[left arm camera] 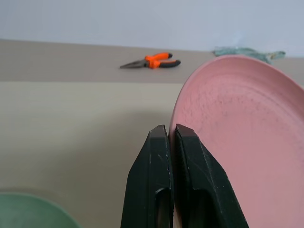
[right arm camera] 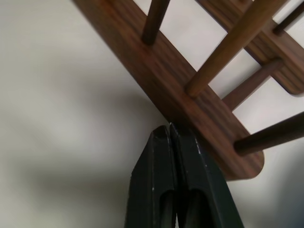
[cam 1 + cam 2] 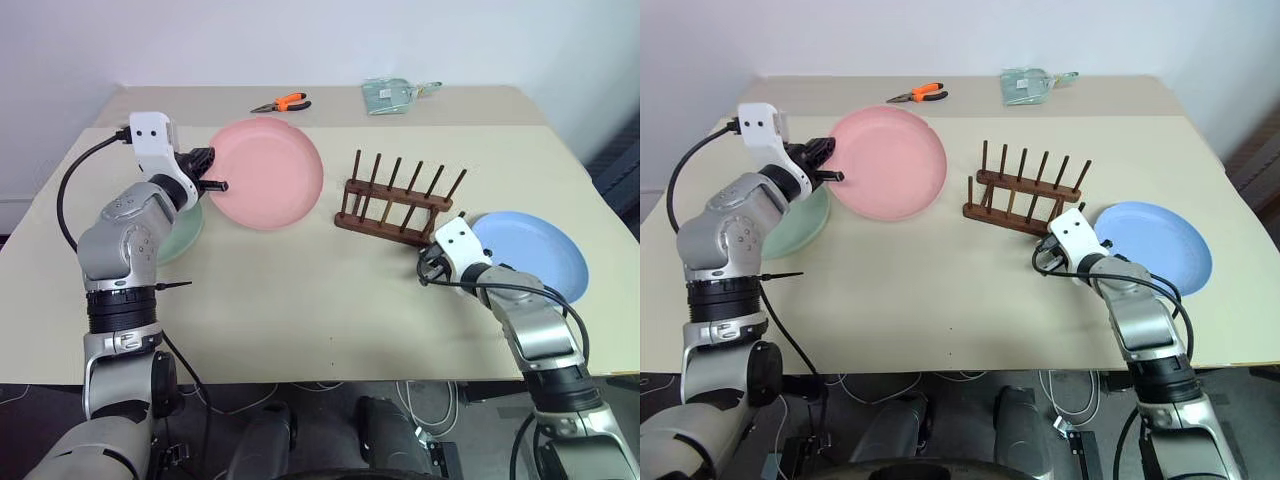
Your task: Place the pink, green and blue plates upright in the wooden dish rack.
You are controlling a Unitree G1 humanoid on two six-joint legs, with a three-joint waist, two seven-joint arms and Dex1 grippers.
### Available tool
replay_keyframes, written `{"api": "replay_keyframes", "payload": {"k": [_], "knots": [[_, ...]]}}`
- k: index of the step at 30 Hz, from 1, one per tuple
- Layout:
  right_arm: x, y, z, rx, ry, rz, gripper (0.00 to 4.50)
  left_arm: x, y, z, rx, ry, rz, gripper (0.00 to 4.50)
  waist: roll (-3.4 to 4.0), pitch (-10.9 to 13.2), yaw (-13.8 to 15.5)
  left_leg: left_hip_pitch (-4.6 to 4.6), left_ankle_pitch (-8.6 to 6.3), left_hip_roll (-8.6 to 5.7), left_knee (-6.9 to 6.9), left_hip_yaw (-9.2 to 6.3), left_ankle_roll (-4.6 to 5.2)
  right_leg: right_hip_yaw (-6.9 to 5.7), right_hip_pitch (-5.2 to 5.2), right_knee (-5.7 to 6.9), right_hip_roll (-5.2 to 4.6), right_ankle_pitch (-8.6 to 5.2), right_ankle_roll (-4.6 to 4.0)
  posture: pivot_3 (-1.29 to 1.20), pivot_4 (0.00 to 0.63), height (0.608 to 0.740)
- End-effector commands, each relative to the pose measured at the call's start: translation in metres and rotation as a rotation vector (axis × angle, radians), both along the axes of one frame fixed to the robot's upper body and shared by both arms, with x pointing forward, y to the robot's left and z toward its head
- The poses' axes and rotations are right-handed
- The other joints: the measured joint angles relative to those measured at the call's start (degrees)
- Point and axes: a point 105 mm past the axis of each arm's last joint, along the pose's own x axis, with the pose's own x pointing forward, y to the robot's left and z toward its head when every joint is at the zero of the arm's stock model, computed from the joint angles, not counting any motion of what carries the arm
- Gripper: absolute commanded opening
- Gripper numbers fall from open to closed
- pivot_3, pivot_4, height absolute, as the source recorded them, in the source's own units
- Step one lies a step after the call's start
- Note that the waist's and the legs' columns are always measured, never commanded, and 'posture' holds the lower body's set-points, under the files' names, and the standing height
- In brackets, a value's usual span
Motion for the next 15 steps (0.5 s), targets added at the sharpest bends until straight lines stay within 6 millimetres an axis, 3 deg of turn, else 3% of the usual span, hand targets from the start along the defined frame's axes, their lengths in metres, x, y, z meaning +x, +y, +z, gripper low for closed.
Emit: {"api": "replay_keyframes", "payload": {"k": [1, 6, 7, 9, 13, 15], "knots": [[0.014, -0.011, 0.002, -0.029, -0.043, -0.066, 0.04, -0.006, -0.003, 0.018, -0.004, -0.066, -0.004, 0.11, 0.00, 0.00, -0.08, 0.01, 0.00, 0.00, 0.00, 0.00, 0.00, 0.00, 0.00, 0.00, 0.00, 0.00, 0.00, 0.00, 0.150, 0.740], [0.021, -0.011, 0.014, -0.047, -0.103, -0.055, 0.04, -0.007, -0.006, 0.017, -0.007, -0.063, -0.003, 0.11, 0.01, 0.00, -0.05, -0.01, 0.00, 0.00, 0.00, 0.00, -0.01, 0.00, -0.01, 0.00, 0.00, 0.00, 0.00, 0.00, 0.150, 0.740], [0.018, -0.008, 0.021, -0.065, -0.124, -0.009, 0.27, -0.007, -0.005, 0.018, -0.008, -0.064, -0.001, 0.11, 0.01, 0.00, -0.07, -0.01, 0.00, 0.00, -0.01, 0.00, -0.01, 0.00, -0.01, 0.00, 0.00, 0.00, 0.00, 0.00, 0.150, 0.740], [0.008, 0.003, 0.033, -0.121, -0.158, 0.112, 0.88, -0.007, -0.001, 0.020, -0.007, -0.074, 0.021, 0.11, 0.05, 0.02, -0.04, -0.01, 0.00, 0.00, -0.01, 0.00, -0.01, 0.00, -0.02, 0.00, 0.00, 0.00, 0.00, 0.00, 0.150, 0.740], [-0.022, 0.043, 0.076, -0.227, -0.329, 0.437, 2.76, -0.002, 0.007, 0.031, -0.038, -0.090, 0.073, 0.11, 0.03, 0.03, -0.23, -0.06, 0.00, 0.00, -0.02, 0.01, -0.01, 0.00, -0.06, -0.01, 0.00, -0.01, 0.03, 0.00, 0.150, 0.740], [-0.030, 0.065, 0.099, -0.283, -0.445, 0.541, 3.82, 0.000, 0.002, 0.037, -0.046, -0.105, 0.054, 0.11, 0.02, 0.04, -0.44, -0.03, 0.00, 0.03, -0.03, 0.01, -0.01, -0.01, -0.05, -0.01, 0.02, -0.02, 0.04, 0.00, 0.150, 0.740]]}}
